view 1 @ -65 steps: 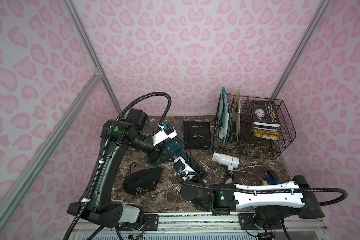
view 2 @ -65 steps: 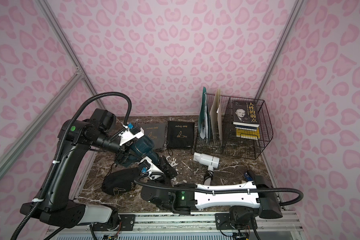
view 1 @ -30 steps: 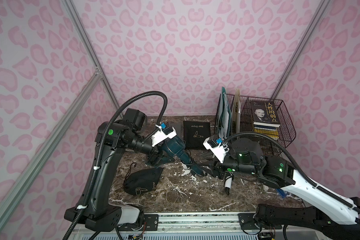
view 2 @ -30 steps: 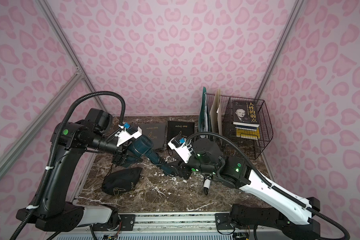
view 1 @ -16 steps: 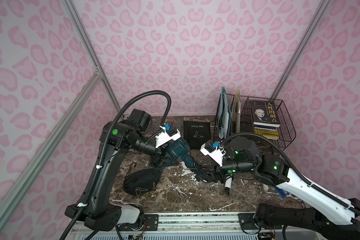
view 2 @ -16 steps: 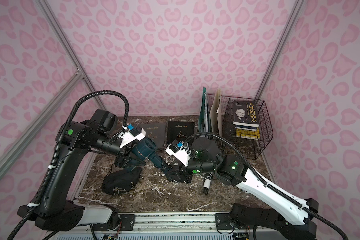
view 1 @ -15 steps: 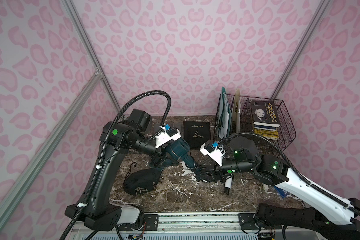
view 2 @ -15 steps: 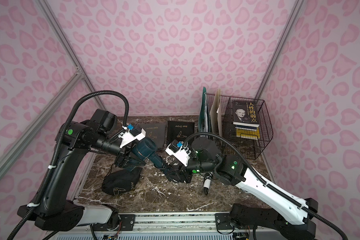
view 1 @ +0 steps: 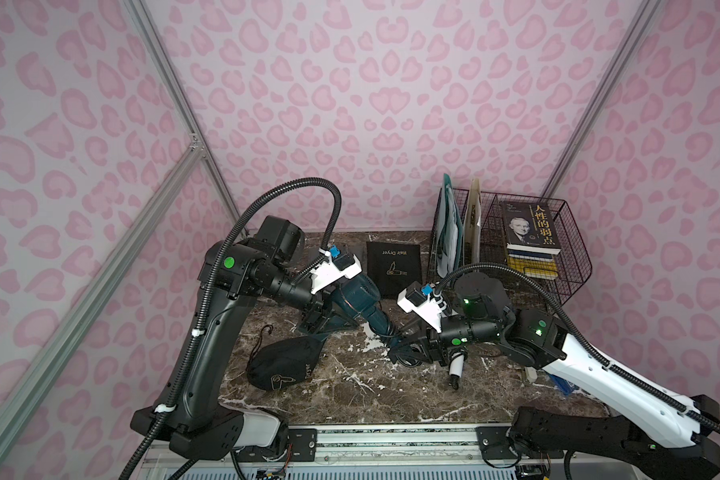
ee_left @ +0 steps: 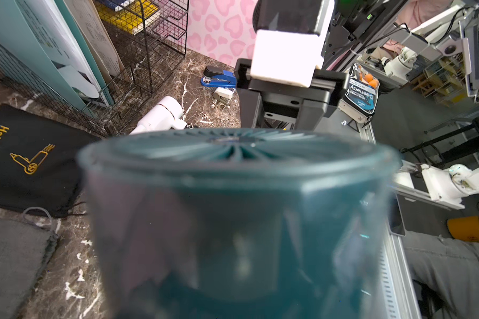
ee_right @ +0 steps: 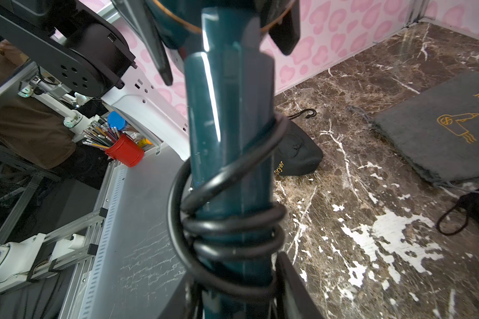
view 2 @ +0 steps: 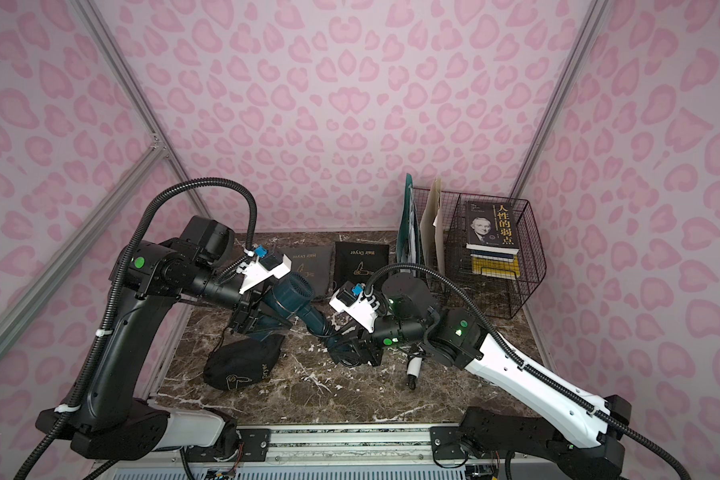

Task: Pack away hair dryers
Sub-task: Fold the hair dryer.

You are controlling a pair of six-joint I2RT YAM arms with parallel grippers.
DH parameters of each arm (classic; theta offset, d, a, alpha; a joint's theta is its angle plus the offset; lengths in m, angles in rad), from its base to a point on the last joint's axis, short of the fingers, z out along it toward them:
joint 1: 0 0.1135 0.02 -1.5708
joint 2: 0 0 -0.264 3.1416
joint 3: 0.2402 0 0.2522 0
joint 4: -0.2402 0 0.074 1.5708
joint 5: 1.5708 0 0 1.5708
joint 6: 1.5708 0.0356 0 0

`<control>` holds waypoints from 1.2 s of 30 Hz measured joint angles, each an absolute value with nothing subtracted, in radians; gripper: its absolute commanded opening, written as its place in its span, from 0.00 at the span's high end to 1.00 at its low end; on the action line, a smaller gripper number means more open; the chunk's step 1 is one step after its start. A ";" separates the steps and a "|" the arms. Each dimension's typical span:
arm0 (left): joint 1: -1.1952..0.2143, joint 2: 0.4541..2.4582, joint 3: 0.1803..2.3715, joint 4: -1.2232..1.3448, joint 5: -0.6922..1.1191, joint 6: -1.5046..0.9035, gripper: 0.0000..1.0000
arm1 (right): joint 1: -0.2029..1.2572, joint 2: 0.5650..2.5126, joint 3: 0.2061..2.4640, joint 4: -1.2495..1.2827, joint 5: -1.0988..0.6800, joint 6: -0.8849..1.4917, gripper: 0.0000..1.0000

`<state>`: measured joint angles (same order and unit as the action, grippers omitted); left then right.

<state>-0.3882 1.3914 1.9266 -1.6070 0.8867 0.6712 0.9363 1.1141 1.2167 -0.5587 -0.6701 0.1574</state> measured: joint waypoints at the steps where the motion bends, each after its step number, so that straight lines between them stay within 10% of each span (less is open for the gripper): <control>1: -0.388 1.387 1.919 -1.607 0.884 0.655 0.98 | 0.935 1.113 1.208 -0.545 -0.680 0.167 1.00; 36: -0.383 1.252 1.611 -1.321 0.912 0.215 0.98 | 1.070 1.095 0.846 0.188 -0.574 0.749 1.00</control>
<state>-0.3828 1.2522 1.6112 -1.3212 0.9123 0.2146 1.0698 1.0954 0.8463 0.1879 -0.5743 0.7486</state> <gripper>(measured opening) 0.687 0.359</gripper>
